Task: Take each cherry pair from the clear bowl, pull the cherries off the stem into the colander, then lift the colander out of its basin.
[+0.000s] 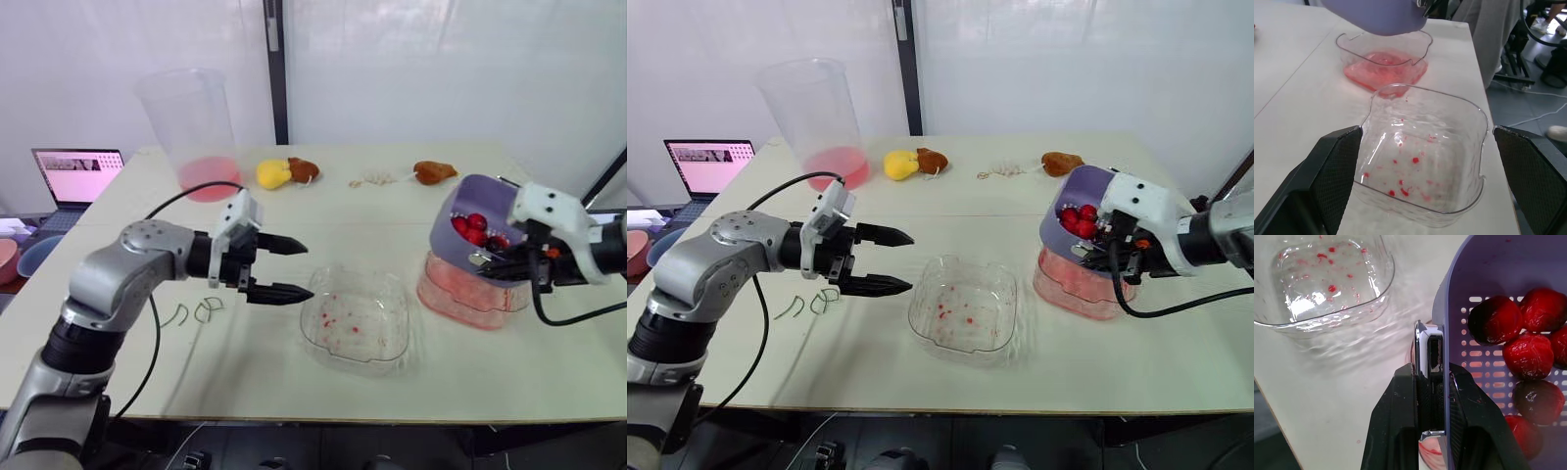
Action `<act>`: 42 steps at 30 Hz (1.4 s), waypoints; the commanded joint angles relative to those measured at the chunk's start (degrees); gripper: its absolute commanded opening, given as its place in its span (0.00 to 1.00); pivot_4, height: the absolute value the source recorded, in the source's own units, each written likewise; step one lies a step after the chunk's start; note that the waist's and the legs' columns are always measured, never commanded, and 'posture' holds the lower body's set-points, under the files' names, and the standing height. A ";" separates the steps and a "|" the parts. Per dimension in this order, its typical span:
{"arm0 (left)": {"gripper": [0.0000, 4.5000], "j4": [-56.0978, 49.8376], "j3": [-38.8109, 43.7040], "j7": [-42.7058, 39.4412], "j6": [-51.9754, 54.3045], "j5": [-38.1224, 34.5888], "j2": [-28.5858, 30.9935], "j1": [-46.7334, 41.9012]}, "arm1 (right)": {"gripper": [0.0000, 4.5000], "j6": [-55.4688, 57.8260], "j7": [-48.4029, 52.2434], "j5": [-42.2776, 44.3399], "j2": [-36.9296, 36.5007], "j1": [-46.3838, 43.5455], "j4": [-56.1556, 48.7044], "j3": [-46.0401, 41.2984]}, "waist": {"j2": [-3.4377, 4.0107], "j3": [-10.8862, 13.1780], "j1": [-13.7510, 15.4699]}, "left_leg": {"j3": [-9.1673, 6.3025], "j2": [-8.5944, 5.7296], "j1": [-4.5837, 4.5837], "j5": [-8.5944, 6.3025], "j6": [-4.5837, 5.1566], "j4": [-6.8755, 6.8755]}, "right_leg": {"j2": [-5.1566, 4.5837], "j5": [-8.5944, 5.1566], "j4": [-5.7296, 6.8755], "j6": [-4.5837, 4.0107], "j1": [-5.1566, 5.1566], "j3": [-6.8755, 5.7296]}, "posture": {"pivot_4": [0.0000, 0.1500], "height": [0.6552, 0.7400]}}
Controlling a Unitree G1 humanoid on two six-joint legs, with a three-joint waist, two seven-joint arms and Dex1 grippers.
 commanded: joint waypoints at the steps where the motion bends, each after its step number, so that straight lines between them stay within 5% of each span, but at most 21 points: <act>1: 1.00 -0.10 0.69 -0.84 -1.28 0.56 0.67 -1.60 | 0.05 -0.35 -0.54 2.28 0.54 0.25 0.27 -4.79 | 0.00 0.00 -0.01 | 0.00 0.00 0.00 0.00 0.00 0.00 | 0.00 0.00 0.00 0.00 0.00 0.00 | 1.00 1.00; 33: 1.00 -0.34 1.94 -1.28 -0.41 0.58 2.07 -0.08 | 0.05 -0.47 -4.19 8.36 0.57 3.68 1.52 -6.34 | 0.06 0.04 -0.04 | 0.02 0.02 0.00 0.00 0.00 -0.02 | 0.01 0.00 -0.01 0.00 -0.01 0.00 | 1.00 1.00; 39: 1.00 0.56 8.63 2.48 2.74 -5.06 0.12 2.85 | 0.05 -2.54 -2.63 6.89 -0.84 0.75 1.80 -1.27 | 0.06 0.04 -0.10 | 0.00 0.03 0.00 0.00 0.00 -0.02 | 0.02 0.00 -0.01 0.00 -0.02 0.00 | 1.00 1.00; 42: 1.00 0.18 13.22 4.48 1.65 -6.82 -0.61 5.74 | 0.05 -5.18 -0.15 3.23 -0.14 -8.12 4.99 6.97 | 0.13 0.07 -0.58 | 0.02 0.03 0.01 0.00 0.00 -0.03 | 0.01 0.00 -0.01 0.00 -0.04 0.00 | 1.00 1.00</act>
